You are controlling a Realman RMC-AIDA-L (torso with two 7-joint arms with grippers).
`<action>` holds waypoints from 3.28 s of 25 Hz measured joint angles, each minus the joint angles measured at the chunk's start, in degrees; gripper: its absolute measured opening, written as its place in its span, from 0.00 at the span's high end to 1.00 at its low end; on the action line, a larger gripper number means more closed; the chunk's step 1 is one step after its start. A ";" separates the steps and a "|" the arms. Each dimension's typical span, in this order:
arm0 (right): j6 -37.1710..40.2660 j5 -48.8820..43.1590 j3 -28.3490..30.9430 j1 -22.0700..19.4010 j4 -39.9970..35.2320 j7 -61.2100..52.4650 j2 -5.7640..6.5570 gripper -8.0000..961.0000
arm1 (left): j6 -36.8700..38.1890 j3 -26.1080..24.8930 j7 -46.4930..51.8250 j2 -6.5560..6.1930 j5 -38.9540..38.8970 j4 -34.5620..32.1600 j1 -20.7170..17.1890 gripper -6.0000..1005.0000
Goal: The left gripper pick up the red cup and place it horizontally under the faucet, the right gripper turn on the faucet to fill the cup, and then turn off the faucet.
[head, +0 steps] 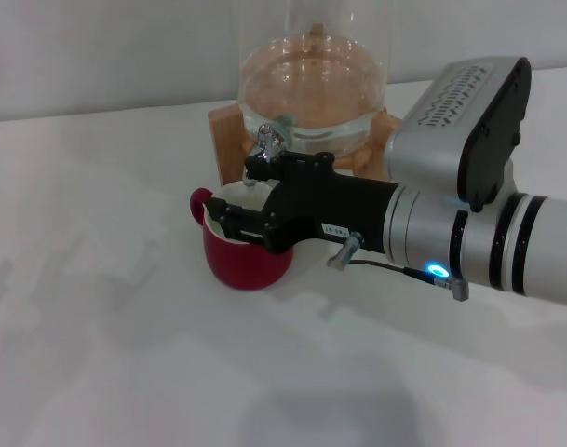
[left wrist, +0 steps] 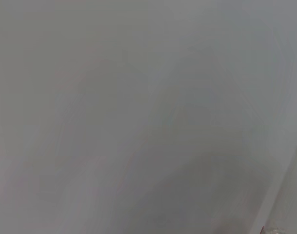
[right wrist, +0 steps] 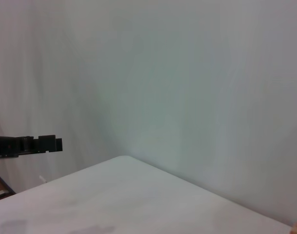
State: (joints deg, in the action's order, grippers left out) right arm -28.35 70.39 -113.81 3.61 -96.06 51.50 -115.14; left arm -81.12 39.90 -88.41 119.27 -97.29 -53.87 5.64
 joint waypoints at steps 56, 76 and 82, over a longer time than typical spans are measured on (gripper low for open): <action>0.00 -0.33 2.25 -0.92 0.59 0.00 0.09 0.32 | -0.92 0.00 0.09 -0.07 0.09 -0.12 -0.18 0.14; 0.32 -0.55 4.93 -2.06 0.57 0.46 0.00 0.32 | -1.60 0.00 0.18 -0.06 0.08 -0.11 -0.33 0.14; 0.87 -0.55 5.27 -1.66 1.14 0.49 -0.08 0.32 | -2.25 0.00 0.18 0.02 0.08 -0.03 -0.37 0.14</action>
State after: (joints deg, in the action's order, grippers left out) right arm -27.48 69.85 -108.55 1.95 -94.92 51.99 -115.22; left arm -83.37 39.90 -88.23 119.29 -97.21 -53.90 5.27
